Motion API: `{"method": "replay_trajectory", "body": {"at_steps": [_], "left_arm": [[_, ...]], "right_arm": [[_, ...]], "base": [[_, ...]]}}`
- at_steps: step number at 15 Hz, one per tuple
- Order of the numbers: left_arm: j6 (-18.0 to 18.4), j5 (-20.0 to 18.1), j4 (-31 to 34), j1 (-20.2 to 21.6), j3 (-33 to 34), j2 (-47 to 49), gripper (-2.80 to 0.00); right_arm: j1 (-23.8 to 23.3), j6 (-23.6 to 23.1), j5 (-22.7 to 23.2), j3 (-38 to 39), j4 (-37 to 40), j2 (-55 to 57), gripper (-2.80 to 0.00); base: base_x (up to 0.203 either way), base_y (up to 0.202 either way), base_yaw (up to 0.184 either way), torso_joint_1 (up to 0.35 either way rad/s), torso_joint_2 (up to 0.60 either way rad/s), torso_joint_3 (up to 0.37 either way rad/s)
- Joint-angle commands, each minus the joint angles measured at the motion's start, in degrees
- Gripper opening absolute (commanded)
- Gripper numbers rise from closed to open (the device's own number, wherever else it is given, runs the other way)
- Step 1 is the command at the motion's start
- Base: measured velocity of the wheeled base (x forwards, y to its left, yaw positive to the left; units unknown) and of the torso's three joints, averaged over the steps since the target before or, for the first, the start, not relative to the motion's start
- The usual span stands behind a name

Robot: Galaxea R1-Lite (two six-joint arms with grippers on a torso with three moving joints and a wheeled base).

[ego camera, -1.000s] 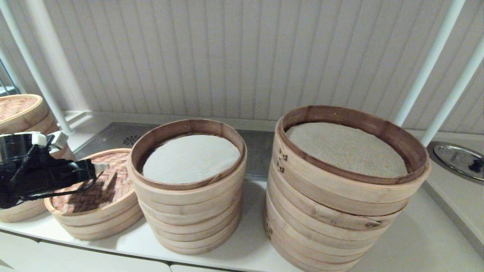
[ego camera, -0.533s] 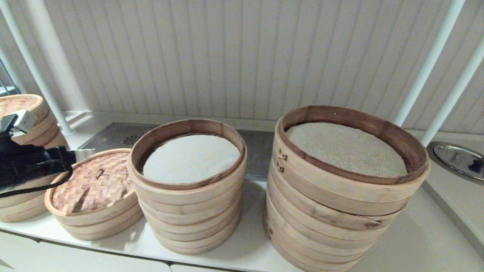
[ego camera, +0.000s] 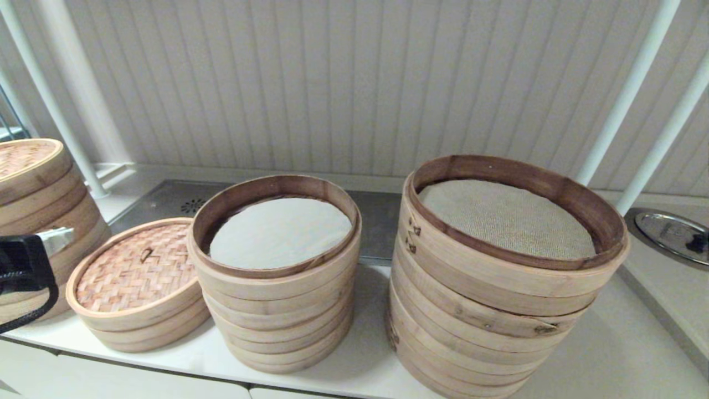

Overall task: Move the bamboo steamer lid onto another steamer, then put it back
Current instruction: Pick up the steamer

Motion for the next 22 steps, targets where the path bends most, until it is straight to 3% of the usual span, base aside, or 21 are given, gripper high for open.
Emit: {"method": "replay_trajectory", "body": {"at_steps": [1,5,13,17,22], "left_arm": [[0.22,0.38,1.04,-1.55,2.55,-9.12,-2.8],[0.54,-4.08,6.43,-2.57,10.45,-22.88,-2.8],[1.23,-4.7,13.23,-7.4,25.04,-49.59,-2.8],[5.06,-3.35,14.47,-7.09,30.2,-57.42,-2.8],[8.98,2.44,11.93,-7.05,35.5,-62.34,-2.8]], "right_arm": [[0.02,0.0,0.0,0.18,-0.02,0.02,-2.8],[0.02,0.0,0.0,0.18,-0.02,0.02,-2.8],[0.02,0.0,0.0,0.18,-0.02,0.02,-2.8],[0.02,0.0,0.0,0.18,-0.02,0.02,-2.8],[0.02,0.0,0.0,0.18,-0.02,0.02,-2.8]], "base": [[0.0,0.0,0.0,0.0,0.0,0.0],[0.0,0.0,0.0,0.0,0.0,0.0],[0.0,0.0,0.0,0.0,0.0,0.0],[0.0,0.0,0.0,0.0,0.0,0.0],[0.0,0.0,0.0,0.0,0.0,0.0]]}}
